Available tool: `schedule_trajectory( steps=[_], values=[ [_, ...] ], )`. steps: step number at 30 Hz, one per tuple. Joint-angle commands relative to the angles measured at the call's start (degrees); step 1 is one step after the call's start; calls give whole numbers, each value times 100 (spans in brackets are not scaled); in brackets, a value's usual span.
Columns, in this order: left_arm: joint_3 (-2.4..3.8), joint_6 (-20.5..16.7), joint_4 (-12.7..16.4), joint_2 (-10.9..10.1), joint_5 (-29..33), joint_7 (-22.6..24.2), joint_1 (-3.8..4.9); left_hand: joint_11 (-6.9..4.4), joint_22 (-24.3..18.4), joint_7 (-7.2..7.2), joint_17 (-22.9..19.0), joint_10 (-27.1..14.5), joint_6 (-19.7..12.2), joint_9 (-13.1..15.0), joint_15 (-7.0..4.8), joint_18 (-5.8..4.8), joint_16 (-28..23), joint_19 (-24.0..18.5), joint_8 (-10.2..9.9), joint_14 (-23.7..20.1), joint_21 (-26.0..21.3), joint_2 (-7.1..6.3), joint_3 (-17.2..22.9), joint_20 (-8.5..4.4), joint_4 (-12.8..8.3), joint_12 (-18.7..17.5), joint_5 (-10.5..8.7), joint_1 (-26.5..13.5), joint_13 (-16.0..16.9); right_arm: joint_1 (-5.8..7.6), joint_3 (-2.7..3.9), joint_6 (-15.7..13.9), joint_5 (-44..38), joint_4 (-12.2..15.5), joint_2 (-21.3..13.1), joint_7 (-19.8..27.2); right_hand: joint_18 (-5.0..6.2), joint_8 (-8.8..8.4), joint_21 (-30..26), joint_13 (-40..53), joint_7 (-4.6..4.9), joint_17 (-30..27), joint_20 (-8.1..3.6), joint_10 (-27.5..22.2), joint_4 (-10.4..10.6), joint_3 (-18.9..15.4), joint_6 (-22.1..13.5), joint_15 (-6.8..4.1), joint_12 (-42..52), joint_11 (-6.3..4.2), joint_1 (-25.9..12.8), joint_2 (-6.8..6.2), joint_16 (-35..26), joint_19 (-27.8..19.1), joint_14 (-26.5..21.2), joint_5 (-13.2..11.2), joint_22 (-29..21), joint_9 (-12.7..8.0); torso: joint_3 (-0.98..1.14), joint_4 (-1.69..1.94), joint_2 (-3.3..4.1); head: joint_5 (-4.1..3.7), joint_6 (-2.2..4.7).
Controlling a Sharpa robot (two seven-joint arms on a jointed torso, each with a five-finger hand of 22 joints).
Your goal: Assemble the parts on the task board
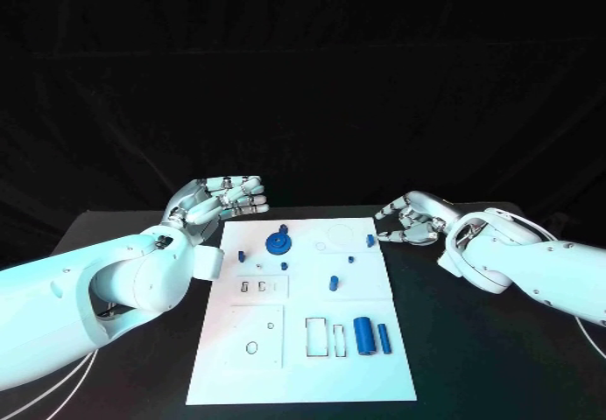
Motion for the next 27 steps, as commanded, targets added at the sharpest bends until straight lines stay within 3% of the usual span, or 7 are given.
schedule_trajectory(
  steps=[1,19,27],
  values=[
    [3,117,11,5,7,34,4,14,-5,12,-1,12,28,0,-1,22,-27,-18,-29,31,12,9,25,16,-8,-25,0,-36,4,-30,3,151,-160,-85,43,-14,-44,-26,-32,358,2,1395,35,-36,-39,-4,-81,25,-40,-3,48,-7,33,433,569,-8,1219,-15,-3,7,2,13,-23],
    [3,117,3,4,7,35,4,14,-5,12,-1,12,28,0,-1,22,-27,-18,-29,31,12,9,25,16,-8,-25,0,-36,4,-206,-1,253,-228,-364,341,-83,-45,14,-31,383,-3,1412,36,-12,-49,4,-52,25,-11,-6,63,13,41,435,574,1,1222,-17,5,0,-1,77,-61],
    [3,116,-6,21,7,31,4,11,-6,11,1,17,33,1,-5,23,-31,-19,-34,41,14,6,31,16,-17,-27,1,-33,5,-239,-2,150,-294,-422,446,-143,-56,103,5,482,-10,1445,28,85,-49,79,195,15,105,-17,67,146,56,463,582,23,1265,15,1,6,-3,126,-56]
  ],
)
